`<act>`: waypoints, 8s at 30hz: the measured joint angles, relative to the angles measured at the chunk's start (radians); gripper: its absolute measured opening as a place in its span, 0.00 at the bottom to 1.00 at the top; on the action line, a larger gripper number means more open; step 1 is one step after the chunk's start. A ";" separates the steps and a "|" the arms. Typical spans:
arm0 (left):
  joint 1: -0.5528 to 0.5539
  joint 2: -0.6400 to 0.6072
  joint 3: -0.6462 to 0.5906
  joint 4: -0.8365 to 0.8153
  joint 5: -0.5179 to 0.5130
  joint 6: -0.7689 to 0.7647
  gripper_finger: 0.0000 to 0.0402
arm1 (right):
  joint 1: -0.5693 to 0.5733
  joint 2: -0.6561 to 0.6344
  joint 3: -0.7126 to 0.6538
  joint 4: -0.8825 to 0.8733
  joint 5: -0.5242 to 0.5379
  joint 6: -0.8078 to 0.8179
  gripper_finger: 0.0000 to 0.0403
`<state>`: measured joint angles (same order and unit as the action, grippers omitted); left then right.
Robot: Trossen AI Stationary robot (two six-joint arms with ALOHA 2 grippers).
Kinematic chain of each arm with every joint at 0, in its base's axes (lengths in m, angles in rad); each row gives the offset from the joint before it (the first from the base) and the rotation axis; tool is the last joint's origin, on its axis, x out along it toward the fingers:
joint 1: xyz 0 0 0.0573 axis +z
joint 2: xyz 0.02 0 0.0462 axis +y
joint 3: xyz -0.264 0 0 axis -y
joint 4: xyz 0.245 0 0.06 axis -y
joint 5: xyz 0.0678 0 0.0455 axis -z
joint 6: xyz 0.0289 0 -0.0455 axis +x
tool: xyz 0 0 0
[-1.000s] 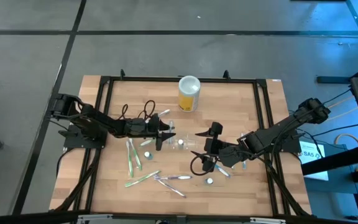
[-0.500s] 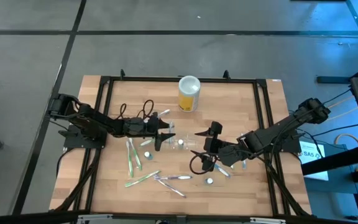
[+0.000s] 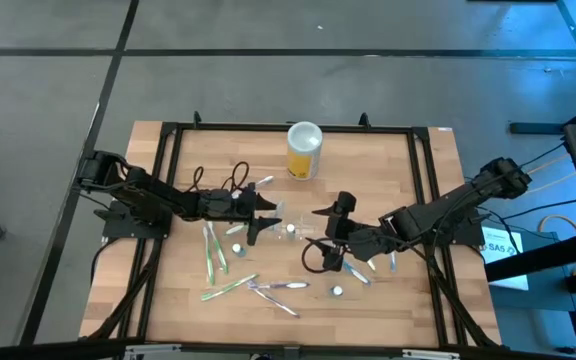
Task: Pick & Place toothbrushing station
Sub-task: Put the blue mouthwash into the transparent organizer
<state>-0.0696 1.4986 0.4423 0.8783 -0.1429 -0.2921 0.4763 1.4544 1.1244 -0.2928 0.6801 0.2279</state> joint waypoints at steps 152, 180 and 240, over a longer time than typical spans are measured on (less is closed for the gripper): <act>-0.359 -0.141 0.298 -1.312 -0.117 -0.102 0.22 | -0.002 0.000 0.000 0.000 -0.150 0.080 0.74; -0.359 -0.151 0.634 -1.281 -0.200 0.217 0.22 | -0.053 0.090 -0.002 0.134 -0.226 0.076 0.79; -0.288 -0.091 0.634 -1.046 -0.171 0.337 0.23 | -0.131 0.178 0.000 0.293 -0.400 -0.058 0.15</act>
<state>-0.3573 1.4075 1.0760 -0.1677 -0.3134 0.0448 0.3458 1.6321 1.1244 0.0002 0.2804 0.1703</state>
